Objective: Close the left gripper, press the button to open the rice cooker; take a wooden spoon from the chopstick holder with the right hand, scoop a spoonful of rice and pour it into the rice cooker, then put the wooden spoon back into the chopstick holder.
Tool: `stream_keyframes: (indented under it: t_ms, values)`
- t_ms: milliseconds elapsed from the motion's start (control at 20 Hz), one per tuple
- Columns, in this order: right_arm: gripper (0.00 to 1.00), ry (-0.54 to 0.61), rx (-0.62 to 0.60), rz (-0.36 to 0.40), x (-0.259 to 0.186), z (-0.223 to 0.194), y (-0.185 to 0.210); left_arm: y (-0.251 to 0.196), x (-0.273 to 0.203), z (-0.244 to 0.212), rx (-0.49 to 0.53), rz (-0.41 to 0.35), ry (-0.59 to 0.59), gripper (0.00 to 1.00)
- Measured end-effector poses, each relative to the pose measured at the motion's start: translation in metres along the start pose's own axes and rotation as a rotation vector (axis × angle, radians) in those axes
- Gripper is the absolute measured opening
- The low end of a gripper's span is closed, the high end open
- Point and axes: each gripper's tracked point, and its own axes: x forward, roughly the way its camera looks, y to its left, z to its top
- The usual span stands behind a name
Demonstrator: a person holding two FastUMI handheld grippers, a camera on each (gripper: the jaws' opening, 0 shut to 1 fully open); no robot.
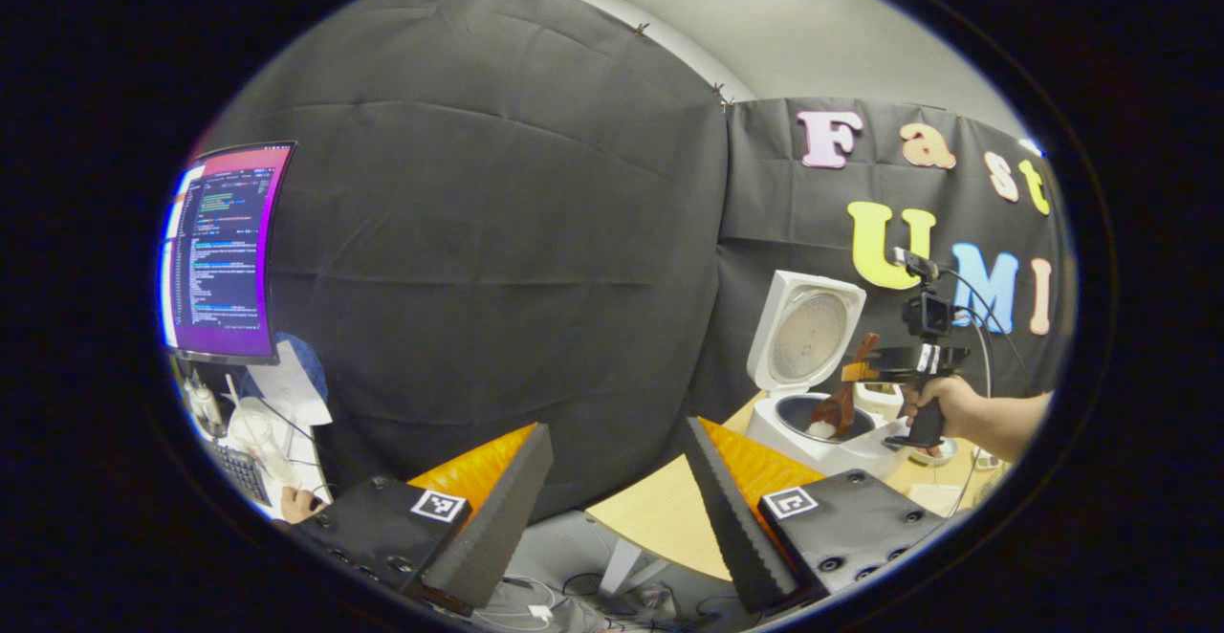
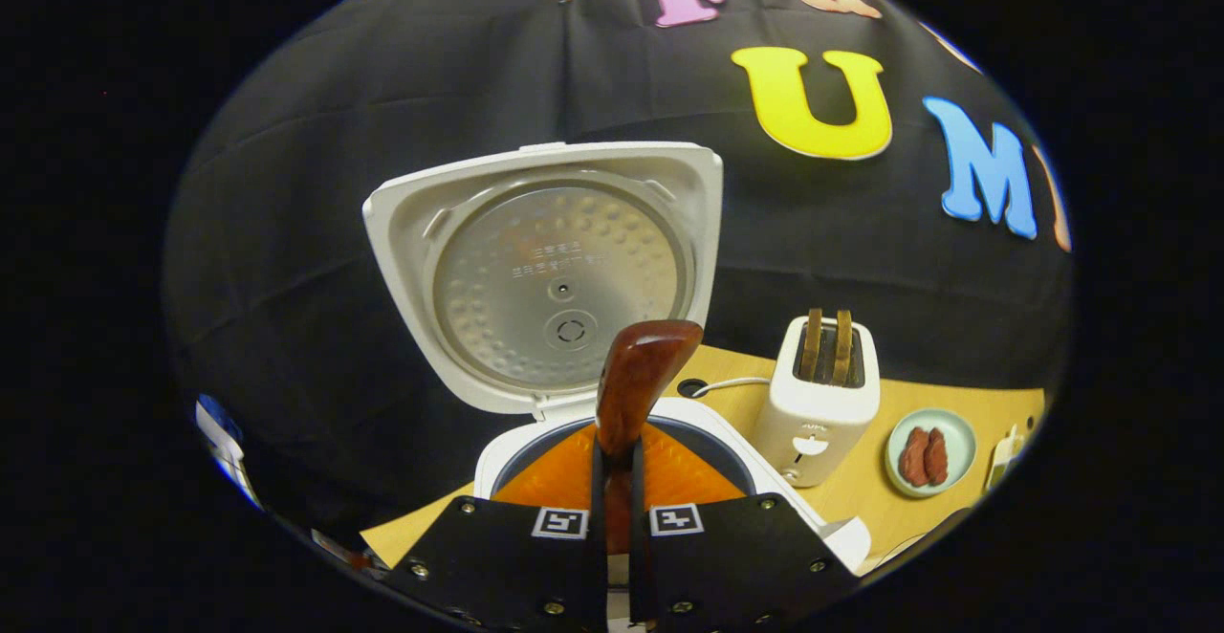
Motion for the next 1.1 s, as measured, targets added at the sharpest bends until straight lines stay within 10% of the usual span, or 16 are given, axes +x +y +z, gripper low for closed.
stream_keyframes:
  t_ms: [550,1100]
  values:
    - [0.09,-0.104,-0.557,-0.078,-0.025,0.01,-0.01,-0.002,-0.001,0.0,0.001,-0.027,-0.006,0.99]
    - [0.1,-0.107,0.107,0.123,-0.059,0.04,-0.023,-0.012,-0.013,0.017,0.03,-0.096,-0.056,0.99]
